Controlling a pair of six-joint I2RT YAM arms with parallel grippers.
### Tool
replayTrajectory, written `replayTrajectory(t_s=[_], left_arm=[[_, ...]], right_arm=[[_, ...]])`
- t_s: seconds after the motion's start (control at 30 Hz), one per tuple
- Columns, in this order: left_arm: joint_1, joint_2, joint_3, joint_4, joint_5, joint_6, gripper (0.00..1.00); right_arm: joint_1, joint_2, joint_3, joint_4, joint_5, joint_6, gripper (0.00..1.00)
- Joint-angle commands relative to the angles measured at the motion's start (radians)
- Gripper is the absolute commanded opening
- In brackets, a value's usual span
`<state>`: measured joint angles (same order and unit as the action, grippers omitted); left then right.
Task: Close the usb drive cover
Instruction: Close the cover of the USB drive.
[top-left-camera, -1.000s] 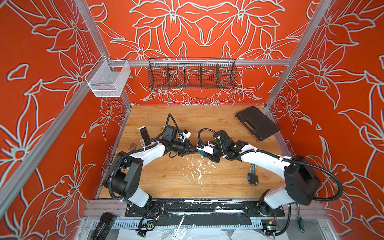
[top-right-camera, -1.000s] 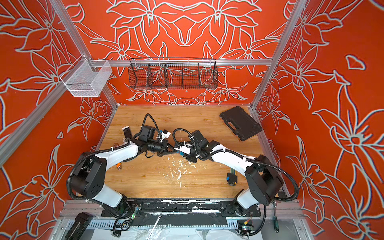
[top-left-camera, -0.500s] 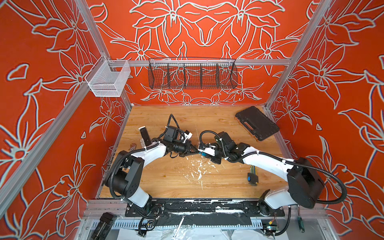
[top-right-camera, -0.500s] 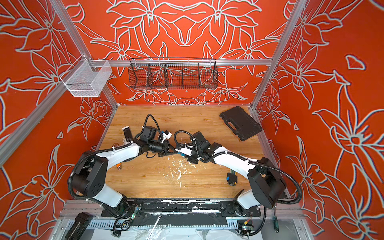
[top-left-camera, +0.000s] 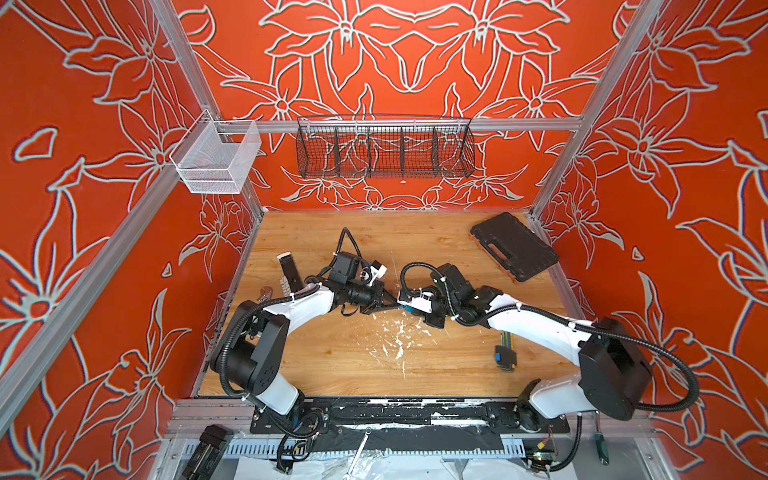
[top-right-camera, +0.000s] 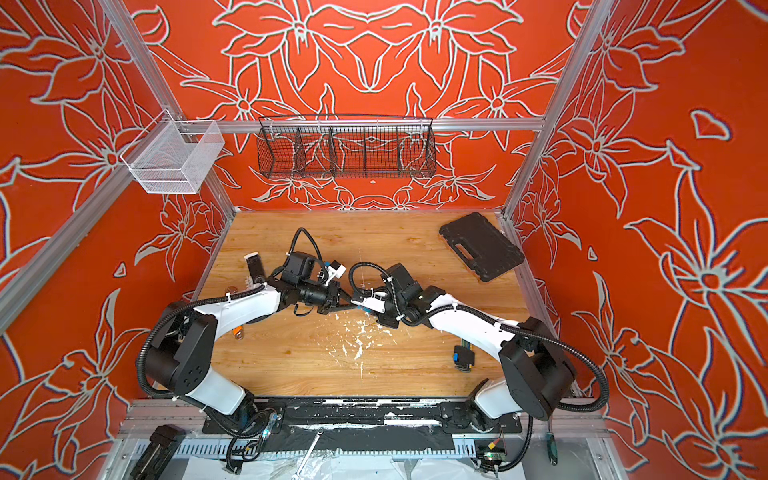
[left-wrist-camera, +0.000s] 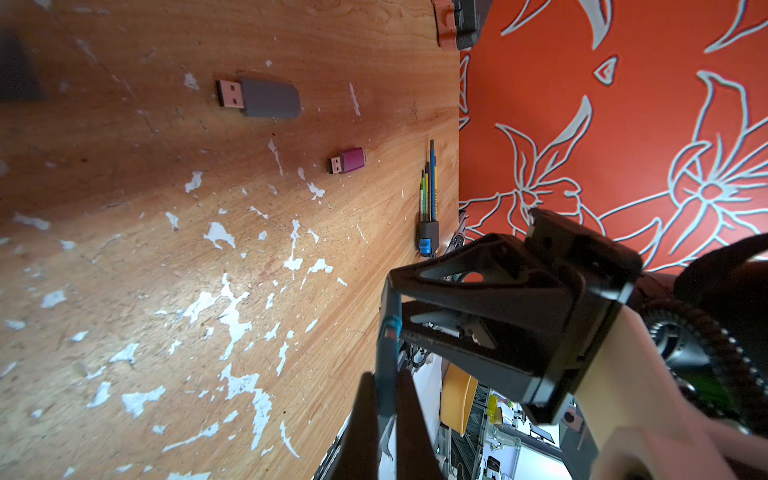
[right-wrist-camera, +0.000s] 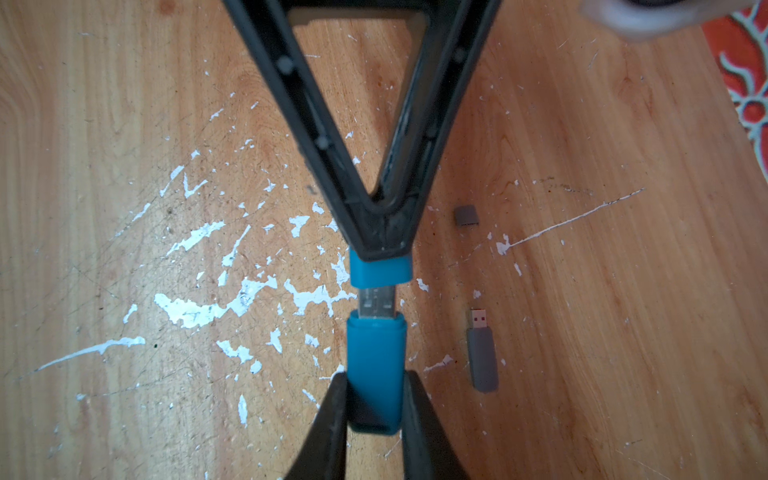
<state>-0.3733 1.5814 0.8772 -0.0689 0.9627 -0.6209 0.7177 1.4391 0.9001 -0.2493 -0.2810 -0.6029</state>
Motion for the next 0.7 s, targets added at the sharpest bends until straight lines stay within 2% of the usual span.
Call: replayTrajectory(t_s=[0.0, 0.13, 0.27, 0.53, 0.67], left_arm=[[-0.026, 0.009, -0.002, -0.006, -0.002, 0.011, 0.00], [-0.025, 0.005, 0.007, -0.051, -0.001, 0.048, 0.00], [-0.026, 0.004, 0.018, -0.082, -0.001, 0.071, 0.00], [-0.026, -0.015, 0.005, 0.030, -0.012, -0.006, 0.00], [-0.026, -0.017, 0.014, 0.008, 0.001, 0.001, 0.00]], right_arm=[[0.016, -0.037, 0.022, 0.134, -0.042, 0.043, 0.18], [0.014, -0.064, -0.014, 0.182, -0.049, 0.084, 0.18], [0.017, -0.070, -0.003, 0.154, -0.046, 0.112, 0.18], [0.063, -0.088, -0.014, 0.121, -0.071, 0.065, 0.18], [0.072, -0.112, -0.044, 0.175, -0.043, 0.064, 0.17]])
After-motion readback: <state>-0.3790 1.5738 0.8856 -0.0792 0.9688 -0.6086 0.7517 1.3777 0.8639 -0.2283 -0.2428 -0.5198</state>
